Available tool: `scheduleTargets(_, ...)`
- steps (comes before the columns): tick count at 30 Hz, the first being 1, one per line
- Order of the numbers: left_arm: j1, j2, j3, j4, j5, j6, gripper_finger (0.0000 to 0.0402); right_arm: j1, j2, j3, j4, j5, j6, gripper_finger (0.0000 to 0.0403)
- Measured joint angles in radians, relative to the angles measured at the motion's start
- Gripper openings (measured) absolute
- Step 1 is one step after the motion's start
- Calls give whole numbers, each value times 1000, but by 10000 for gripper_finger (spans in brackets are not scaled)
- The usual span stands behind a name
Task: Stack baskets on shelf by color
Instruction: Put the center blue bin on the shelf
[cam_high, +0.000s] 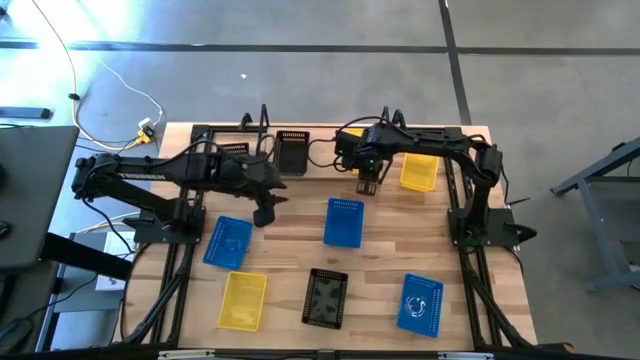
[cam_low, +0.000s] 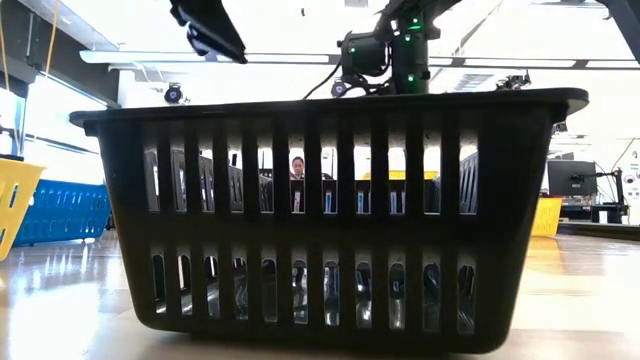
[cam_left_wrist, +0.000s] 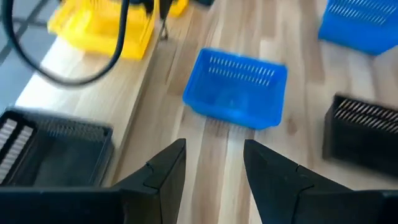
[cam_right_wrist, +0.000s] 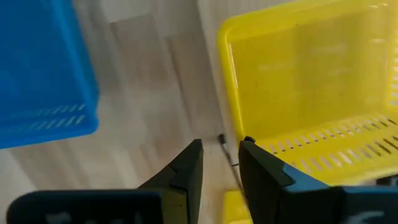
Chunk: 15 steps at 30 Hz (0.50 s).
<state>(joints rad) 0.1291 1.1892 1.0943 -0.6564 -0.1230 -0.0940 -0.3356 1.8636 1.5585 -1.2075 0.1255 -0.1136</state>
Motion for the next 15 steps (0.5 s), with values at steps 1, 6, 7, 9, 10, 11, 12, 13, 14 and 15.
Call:
scheduleTargets(1,-8,0,0,27,0,0,151,2,-3,0,-3,0,8,90)
scheduleTargets(6,-43,0,0,164,-1,7,151,6,-35,0,0,-3,37,90)
scheduleTargets(7,-48,0,0,176,-4,20,151,7,-43,0,4,-2,38,90)
scheduleTargets(9,-56,0,0,189,-24,34,151,7,-59,0,10,6,41,90)
scheduleTargets(10,-60,0,0,191,-35,35,150,7,-65,0,11,9,47,90)
scheduleTargets(11,-61,0,0,191,-40,34,150,7,-73,0,11,11,54,90)
scheduleTargets(12,-63,0,0,190,-40,34,149,7,-80,0,11,11,59,90)
scheduleTargets(13,-65,1,0,191,-38,35,148,8,-89,0,12,11,65,90)
scheduleTargets(14,-69,7,0,194,-36,36,147,9,-98,0,11,11,72,90)
scheduleTargets(15,-74,18,0,204,-33,37,146,9,-107,0,11,11,79,90)
